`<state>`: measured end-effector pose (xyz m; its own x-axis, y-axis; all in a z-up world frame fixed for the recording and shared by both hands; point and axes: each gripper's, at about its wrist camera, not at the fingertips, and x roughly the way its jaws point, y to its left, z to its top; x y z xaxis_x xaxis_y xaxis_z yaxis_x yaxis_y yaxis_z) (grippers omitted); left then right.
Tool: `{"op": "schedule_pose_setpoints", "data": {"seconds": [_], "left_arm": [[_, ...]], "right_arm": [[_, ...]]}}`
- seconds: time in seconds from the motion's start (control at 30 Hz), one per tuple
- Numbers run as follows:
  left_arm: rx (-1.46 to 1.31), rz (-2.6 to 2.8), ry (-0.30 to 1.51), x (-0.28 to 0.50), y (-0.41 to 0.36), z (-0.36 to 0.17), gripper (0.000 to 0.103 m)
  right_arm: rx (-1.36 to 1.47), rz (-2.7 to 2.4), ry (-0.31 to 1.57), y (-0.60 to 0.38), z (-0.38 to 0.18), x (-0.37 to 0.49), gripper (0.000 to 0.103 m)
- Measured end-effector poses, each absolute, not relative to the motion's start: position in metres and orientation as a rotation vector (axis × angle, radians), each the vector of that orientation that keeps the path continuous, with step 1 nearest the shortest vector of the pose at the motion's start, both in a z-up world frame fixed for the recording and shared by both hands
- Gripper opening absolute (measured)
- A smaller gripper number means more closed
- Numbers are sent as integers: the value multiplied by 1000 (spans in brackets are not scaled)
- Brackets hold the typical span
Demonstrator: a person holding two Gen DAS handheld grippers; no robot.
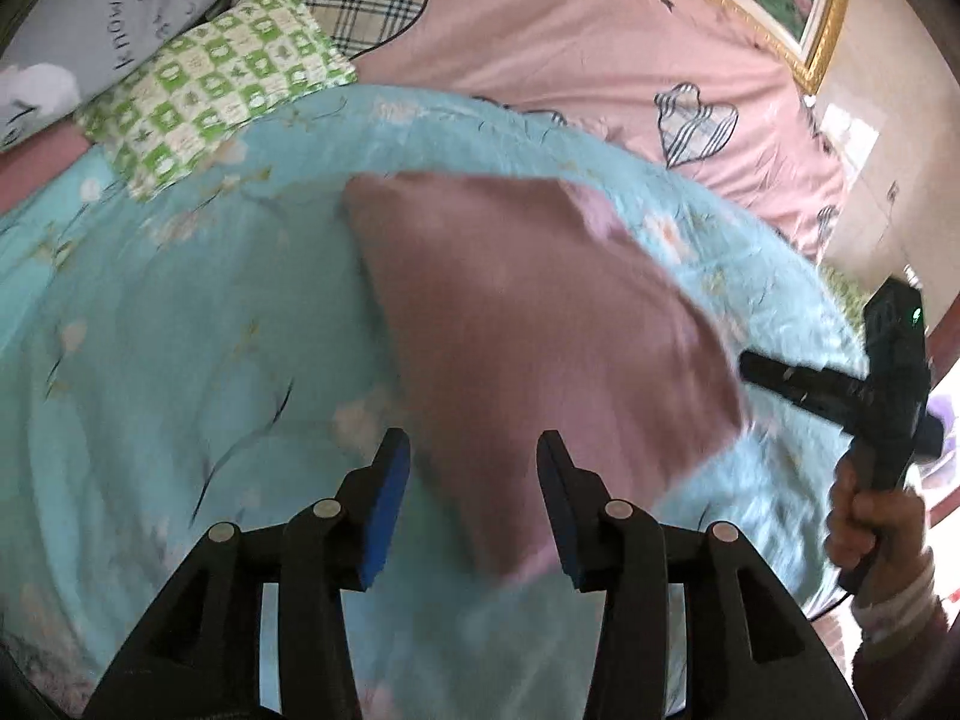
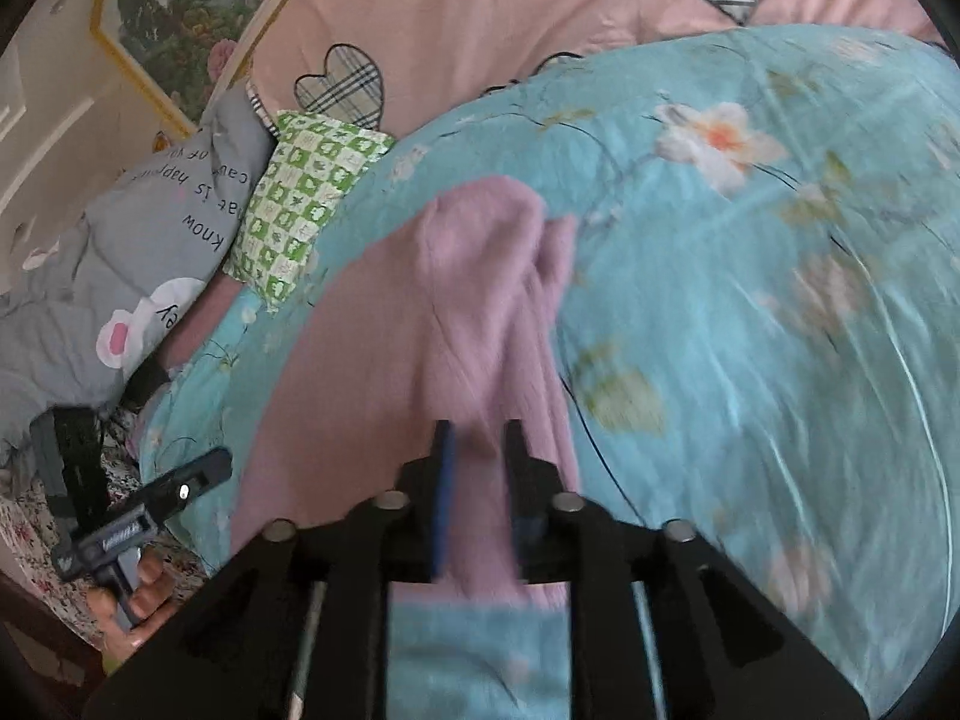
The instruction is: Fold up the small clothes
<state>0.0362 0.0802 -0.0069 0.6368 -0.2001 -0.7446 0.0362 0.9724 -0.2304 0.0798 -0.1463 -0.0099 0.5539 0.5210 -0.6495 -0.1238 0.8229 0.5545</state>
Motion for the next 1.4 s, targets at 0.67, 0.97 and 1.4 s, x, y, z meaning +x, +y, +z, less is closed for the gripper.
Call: {"op": "schedule_pose_setpoints", "data": {"seconds": [0.67, 0.97, 1.4], "left_arm": [[-104, -83, 959, 36, 51, -50, 11], [-35, -57, 947, 30, 43, -65, 10], [-101, -204, 879, -9, 65, -10, 22]], "right_arm": [[381, 376, 931, -133, -27, 66, 9], [282, 312, 984, -143, -46, 60, 7], [381, 350, 925, -158, -11, 30, 28]]}}
